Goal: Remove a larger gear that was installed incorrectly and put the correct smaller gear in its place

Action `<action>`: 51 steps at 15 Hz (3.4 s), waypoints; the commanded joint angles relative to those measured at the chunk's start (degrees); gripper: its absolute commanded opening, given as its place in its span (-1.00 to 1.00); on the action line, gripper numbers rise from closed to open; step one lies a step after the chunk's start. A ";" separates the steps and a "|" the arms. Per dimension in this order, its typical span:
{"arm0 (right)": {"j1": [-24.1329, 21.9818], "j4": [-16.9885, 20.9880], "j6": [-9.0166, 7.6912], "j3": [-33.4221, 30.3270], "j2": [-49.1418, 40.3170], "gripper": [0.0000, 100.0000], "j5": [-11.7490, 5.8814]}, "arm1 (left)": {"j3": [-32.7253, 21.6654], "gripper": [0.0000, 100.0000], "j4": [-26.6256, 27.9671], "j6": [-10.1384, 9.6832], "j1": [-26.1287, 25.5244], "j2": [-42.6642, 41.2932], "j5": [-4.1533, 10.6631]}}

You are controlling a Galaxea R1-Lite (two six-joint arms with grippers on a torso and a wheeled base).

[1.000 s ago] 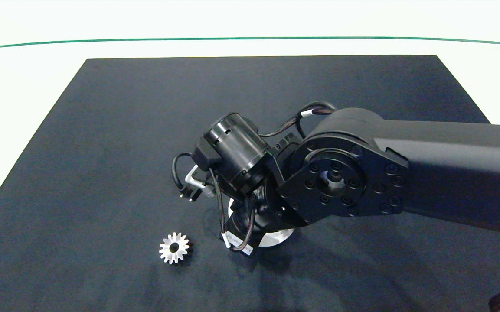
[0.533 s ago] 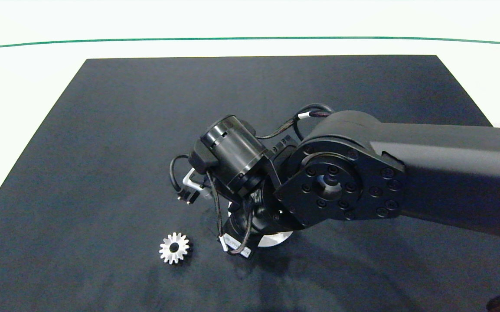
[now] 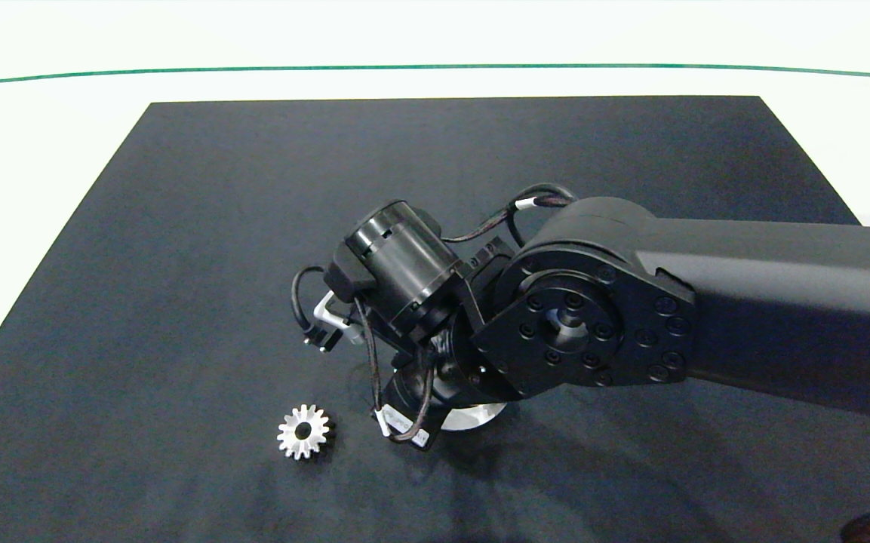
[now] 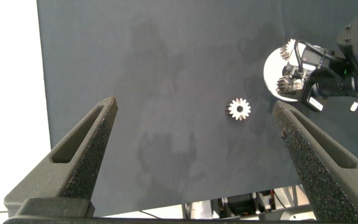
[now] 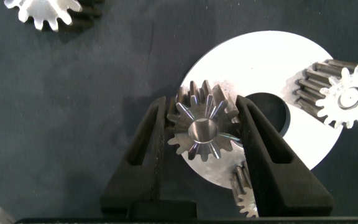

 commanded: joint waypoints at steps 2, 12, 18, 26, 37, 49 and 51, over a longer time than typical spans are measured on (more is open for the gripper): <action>0.03 0.27 -0.08 -0.01 0.34 -0.62 -0.16 | -0.01 1.00 0.41 -0.06 0.01 -0.03 0.11; 0.03 0.54 -0.17 -0.01 0.52 -0.62 -0.60 | -0.01 1.00 0.41 -0.06 -0.08 -0.21 0.11; 0.29 0.54 -0.17 -0.01 0.26 -0.62 -0.60 | -0.01 1.00 0.32 -0.06 -0.08 -0.21 0.11; 1.17 0.54 0.18 -0.01 0.17 -0.62 -1.48 | -0.01 1.00 0.41 0.12 0.01 -0.21 0.11; 0.82 9.68 -3.51 -0.01 -0.97 -0.62 -2.10 | 0.08 1.00 0.41 0.20 -0.08 -0.30 0.11; 1.52 22.95 -5.35 -0.01 -3.96 -0.62 -1.75 | 0.25 1.00 0.41 0.20 -0.08 -0.30 0.11; 1.87 27.34 -2.98 -0.01 -4.58 -0.62 -1.48 | 0.25 1.00 0.41 0.29 -0.08 -0.30 0.11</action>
